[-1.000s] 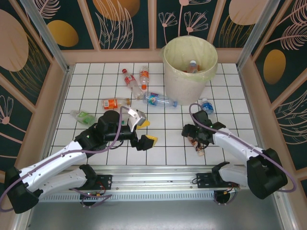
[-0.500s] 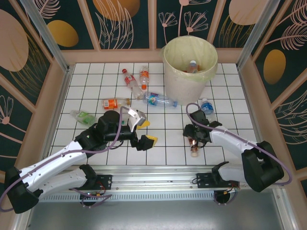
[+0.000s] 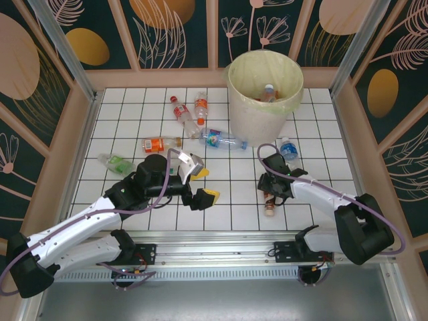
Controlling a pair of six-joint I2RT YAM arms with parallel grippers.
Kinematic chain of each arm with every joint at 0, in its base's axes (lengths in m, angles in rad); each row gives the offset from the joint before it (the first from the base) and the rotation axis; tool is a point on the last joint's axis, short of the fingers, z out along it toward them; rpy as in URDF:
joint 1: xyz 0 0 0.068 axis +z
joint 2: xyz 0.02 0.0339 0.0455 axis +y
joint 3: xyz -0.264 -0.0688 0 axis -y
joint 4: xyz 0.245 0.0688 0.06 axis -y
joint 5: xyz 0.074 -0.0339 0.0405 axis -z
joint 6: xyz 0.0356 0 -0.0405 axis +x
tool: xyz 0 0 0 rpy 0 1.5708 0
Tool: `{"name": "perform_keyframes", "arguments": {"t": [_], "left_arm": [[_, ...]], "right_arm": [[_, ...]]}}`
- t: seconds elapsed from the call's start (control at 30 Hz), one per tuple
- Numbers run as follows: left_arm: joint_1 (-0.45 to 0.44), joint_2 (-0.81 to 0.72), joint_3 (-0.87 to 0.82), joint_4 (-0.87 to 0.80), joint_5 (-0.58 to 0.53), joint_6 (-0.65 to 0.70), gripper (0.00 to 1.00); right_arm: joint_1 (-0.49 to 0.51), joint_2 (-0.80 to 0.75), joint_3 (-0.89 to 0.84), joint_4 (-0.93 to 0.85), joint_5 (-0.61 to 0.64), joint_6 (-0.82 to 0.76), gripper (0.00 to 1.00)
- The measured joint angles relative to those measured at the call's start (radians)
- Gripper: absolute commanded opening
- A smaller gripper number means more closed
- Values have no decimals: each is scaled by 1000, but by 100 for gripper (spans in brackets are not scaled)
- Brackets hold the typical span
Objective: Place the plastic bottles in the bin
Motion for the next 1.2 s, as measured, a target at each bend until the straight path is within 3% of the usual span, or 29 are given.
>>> {"name": "perform_keyframes", "arguments": {"t": [0.33, 0.7, 0.93, 1.2], "left_arm": [[0, 0, 0, 0, -4, 0, 98], [0, -50, -32, 30, -92, 0, 99], [0, -126, -73, 81, -195, 0, 99], [0, -130, -100, 113, -269, -2, 99]], "right_arm": [[27, -98, 48, -14, 4, -56, 58], [30, -286, 359, -55, -58, -193, 57], [30, -281, 567, -54, -87, -285, 57], [24, -167, 812, -32, -59, -373, 57]]}}
